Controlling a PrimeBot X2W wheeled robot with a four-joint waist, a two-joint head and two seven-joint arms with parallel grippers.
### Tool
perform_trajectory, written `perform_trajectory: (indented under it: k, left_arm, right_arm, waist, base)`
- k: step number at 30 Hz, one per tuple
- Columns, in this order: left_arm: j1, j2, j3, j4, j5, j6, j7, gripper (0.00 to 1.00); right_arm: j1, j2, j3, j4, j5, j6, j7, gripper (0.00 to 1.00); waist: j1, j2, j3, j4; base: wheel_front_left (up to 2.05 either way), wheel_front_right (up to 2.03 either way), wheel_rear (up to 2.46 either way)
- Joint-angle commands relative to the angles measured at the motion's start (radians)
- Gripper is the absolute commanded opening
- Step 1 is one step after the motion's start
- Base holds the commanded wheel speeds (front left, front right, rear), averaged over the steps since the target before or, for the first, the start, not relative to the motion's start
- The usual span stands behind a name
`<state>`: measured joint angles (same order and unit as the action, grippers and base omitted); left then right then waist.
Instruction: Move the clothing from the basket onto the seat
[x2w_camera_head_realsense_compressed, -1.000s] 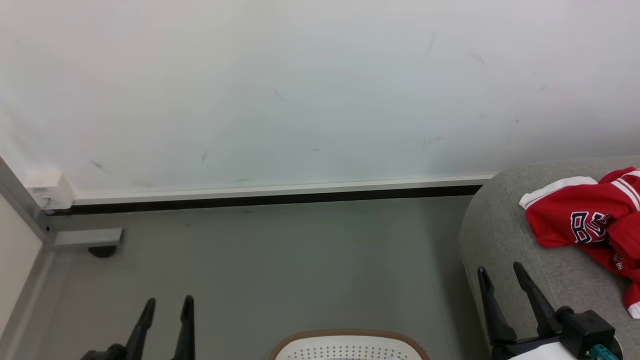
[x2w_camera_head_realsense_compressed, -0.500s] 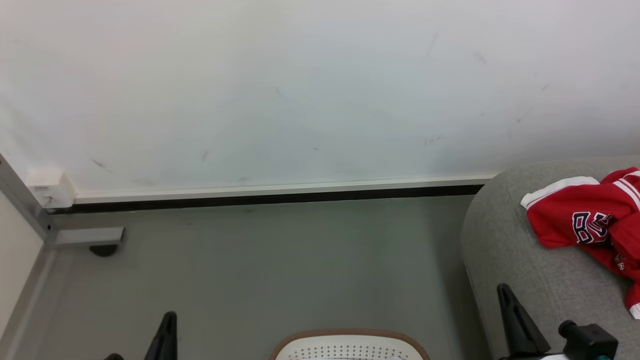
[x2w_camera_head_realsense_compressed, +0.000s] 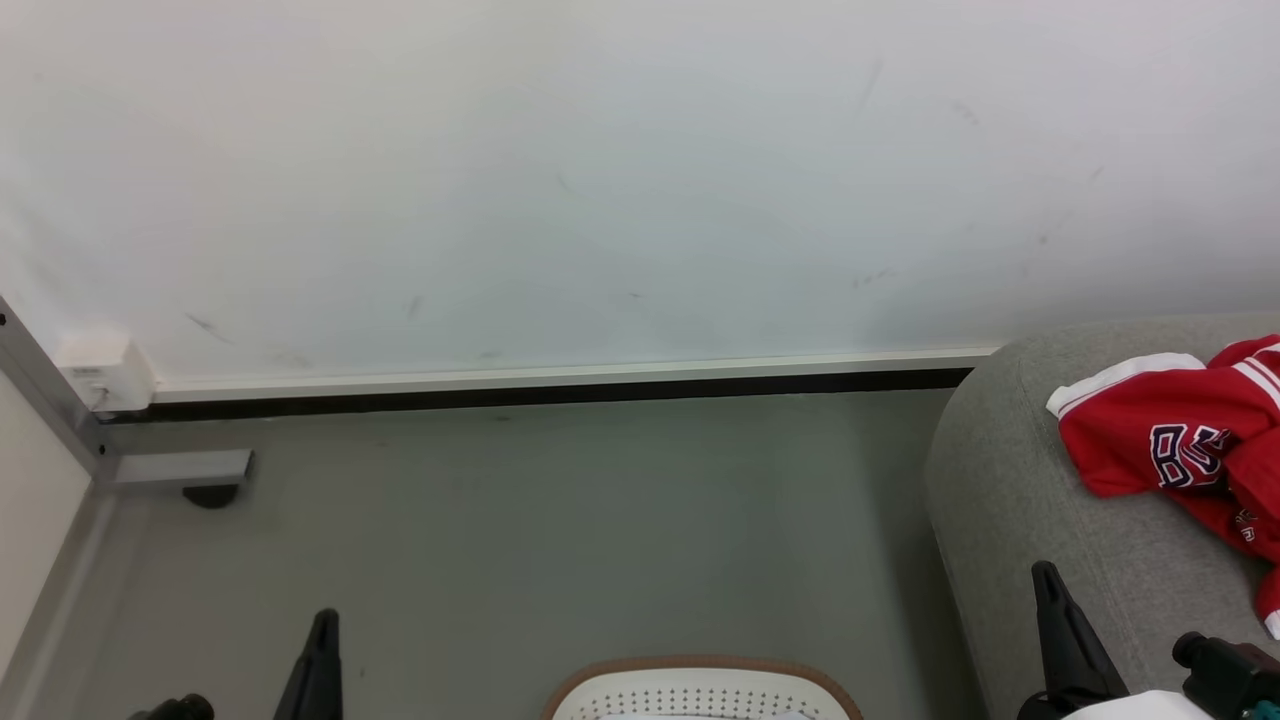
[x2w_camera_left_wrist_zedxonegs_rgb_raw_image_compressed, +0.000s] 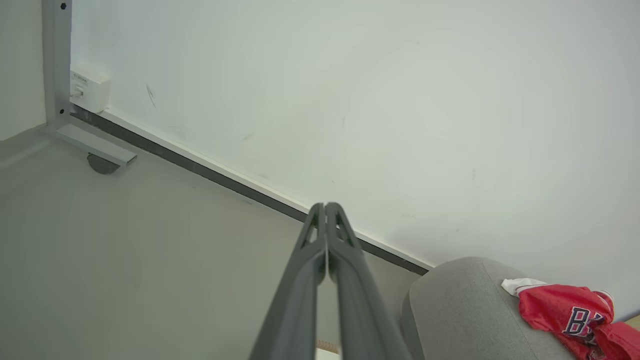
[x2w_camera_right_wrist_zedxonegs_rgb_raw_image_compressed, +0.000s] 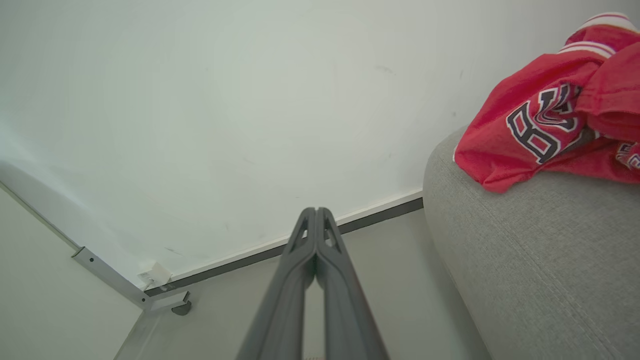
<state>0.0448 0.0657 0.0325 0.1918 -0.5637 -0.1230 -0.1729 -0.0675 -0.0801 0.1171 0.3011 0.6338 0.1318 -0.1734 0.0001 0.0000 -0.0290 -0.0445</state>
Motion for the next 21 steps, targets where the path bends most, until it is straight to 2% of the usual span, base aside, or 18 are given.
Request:
perform_trajectory:
  k: [1, 21]
  left_arm:
    - [-0.027, 0.002, 0.009, -0.01, -0.043, 0.001, 0.011, 0.0]
    - [-0.064, -0.002, 0.029, -0.004, -0.323, 0.008, 0.086, 0.0]
  right_arm:
    - [-0.029, 0.0, -0.013, -0.018, 0.04, 0.0, 0.008, 0.0]
    - [-0.038, 0.001, -0.066, -0.028, 0.306, -0.001, 0.08, 0.0]
  waist:
    - [0.0, 0.0, 0.0, 0.001]
    - [0.0, 0.0, 0.006, 0.009]
  base:
    - [0.0, 0.0, 0.0]
    - [0.0, 0.0, 0.0]
